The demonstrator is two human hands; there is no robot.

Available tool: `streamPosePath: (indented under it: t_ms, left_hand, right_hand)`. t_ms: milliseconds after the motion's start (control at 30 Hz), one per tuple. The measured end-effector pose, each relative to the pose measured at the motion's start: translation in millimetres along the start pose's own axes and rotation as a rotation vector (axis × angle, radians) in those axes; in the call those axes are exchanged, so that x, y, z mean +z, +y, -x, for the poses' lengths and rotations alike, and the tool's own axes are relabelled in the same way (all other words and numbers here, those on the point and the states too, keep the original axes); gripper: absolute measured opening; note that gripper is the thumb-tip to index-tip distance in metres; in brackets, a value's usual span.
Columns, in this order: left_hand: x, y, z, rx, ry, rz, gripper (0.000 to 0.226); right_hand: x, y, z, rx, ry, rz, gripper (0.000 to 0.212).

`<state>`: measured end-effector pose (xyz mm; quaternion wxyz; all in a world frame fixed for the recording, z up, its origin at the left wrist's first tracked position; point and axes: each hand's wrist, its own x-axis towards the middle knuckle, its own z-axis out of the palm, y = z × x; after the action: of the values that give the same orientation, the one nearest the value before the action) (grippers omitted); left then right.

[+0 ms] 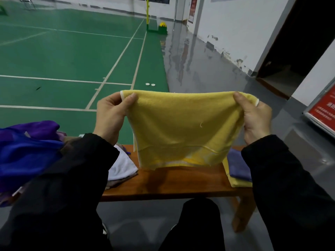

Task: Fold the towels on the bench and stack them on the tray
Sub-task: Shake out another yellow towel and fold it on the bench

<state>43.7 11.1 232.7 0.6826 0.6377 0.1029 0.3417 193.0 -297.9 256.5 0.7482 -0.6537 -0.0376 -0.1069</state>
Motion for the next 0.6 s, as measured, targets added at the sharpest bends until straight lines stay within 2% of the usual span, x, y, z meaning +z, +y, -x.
streamPosePath:
  t_ms: [133,267,433,533,600]
  left_hand:
    - [-1.3,-2.9,-3.4,0.076,0.093,-0.047,0.013]
    - [-8.0,-7.7,-11.8,0.07,0.178,-0.166,0.012]
    - [-10.4,-12.0,-14.0,0.035,0.211,-0.224,0.02]
    - [-7.4,-16.4,-25.4,-0.006,0.181,-0.23,0.034]
    - [-2.4,-18.9,-41.6,-0.073,0.116,-0.233,0.035]
  right_hand:
    - [1.1,0.3,2.4,-0.052,0.007,-0.017,0.02]
    - [1.1,-2.8,8.2,0.006,-0.107,-0.181,0.015]
    - [-0.4,2.7,8.7,-0.003,-0.201,-0.192,0.009]
    - [4.7,9.2,-3.0,0.009,-0.219,-0.139,0.004]
    - [12.3,17.4,-16.1,0.063,-0.24,-0.106,0.007]
